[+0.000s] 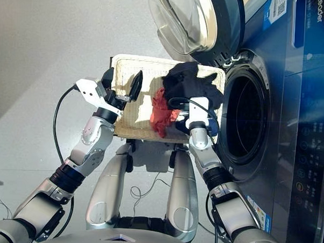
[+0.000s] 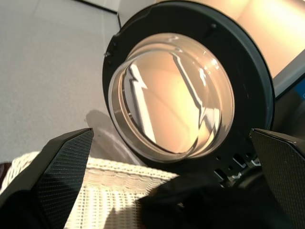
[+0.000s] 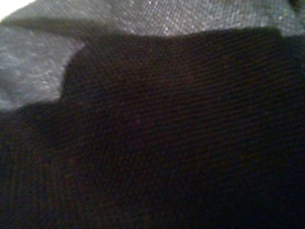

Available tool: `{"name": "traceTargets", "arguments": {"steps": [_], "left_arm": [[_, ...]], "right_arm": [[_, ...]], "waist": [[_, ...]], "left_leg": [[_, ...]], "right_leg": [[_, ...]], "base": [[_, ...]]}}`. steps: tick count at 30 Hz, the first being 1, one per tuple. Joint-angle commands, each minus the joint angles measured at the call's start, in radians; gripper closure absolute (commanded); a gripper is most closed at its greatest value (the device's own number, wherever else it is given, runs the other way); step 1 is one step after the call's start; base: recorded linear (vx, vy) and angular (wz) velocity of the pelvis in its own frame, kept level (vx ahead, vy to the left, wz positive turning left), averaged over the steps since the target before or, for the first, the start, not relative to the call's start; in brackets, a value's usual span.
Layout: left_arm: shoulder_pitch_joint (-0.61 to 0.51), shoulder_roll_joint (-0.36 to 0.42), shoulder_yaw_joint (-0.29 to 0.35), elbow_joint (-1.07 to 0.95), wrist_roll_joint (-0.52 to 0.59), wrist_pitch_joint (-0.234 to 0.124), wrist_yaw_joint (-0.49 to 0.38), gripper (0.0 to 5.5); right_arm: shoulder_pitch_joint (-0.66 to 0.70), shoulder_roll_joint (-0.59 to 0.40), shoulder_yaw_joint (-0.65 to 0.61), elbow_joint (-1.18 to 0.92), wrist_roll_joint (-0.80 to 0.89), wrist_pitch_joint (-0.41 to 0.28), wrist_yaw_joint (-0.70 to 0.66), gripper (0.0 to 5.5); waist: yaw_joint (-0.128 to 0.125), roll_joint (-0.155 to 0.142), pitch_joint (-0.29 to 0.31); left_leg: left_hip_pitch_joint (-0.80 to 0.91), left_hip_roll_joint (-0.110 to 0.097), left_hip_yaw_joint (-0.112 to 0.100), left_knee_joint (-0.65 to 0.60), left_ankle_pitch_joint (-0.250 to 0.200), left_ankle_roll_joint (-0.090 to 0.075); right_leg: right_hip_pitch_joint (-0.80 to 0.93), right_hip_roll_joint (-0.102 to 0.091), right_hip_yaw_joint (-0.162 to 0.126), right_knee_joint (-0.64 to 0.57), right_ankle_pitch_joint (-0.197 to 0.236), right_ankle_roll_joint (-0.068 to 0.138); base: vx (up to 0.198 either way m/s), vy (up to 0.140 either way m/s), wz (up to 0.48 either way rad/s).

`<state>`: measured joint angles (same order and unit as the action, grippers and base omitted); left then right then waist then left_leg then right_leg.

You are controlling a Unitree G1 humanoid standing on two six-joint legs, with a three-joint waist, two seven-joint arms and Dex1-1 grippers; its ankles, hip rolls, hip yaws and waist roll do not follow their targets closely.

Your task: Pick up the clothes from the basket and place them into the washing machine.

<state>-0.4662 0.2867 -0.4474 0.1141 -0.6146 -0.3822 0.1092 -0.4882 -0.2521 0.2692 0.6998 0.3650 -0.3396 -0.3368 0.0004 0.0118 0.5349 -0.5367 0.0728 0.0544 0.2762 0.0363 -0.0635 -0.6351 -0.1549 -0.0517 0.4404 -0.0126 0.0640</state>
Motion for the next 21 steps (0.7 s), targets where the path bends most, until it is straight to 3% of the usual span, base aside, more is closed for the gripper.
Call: {"name": "traceTargets", "arguments": {"steps": [1, 11, 21], "left_arm": [[-0.03, 0.009, 0.006, -0.102, 0.056, -0.085, 0.024, 0.0], [-0.072, 0.014, -0.038, -0.112, 0.032, -0.091, 0.025, 0.0], [-0.103, 0.029, -0.08, -0.139, -0.002, -0.09, 0.015, 0.0]], "right_arm": [[-0.016, 0.02, -0.041, -0.056, 0.011, -0.106, -0.048, 5.5], [-0.101, 0.051, -0.213, 0.056, 0.238, -0.212, -0.144, 5.5], [-0.257, -0.117, -0.388, 0.277, 0.353, -0.252, -0.273, 5.5]], "waist": [[0.006, 0.002, -0.015], [0.01, 0.02, -0.015], [0.023, 0.049, -0.015]], "left_leg": [[-0.025, 0.022, -0.005, 0.145, -0.105, -0.018], [-0.089, 0.028, -0.001, 0.227, -0.144, -0.016], [-0.158, 0.027, 0.001, 0.266, -0.156, -0.018]], "right_leg": [[0.057, -0.006, 0.038, 0.012, -0.046, 0.073], [-0.012, 0.007, 0.05, 0.081, -0.081, 0.066], [-0.085, 0.011, 0.054, 0.118, -0.088, 0.065]], "base": [[0.0, 0.0, 0.0], [0.0, 0.0, 0.0], [0.0, 0.0, 0.0]]}}
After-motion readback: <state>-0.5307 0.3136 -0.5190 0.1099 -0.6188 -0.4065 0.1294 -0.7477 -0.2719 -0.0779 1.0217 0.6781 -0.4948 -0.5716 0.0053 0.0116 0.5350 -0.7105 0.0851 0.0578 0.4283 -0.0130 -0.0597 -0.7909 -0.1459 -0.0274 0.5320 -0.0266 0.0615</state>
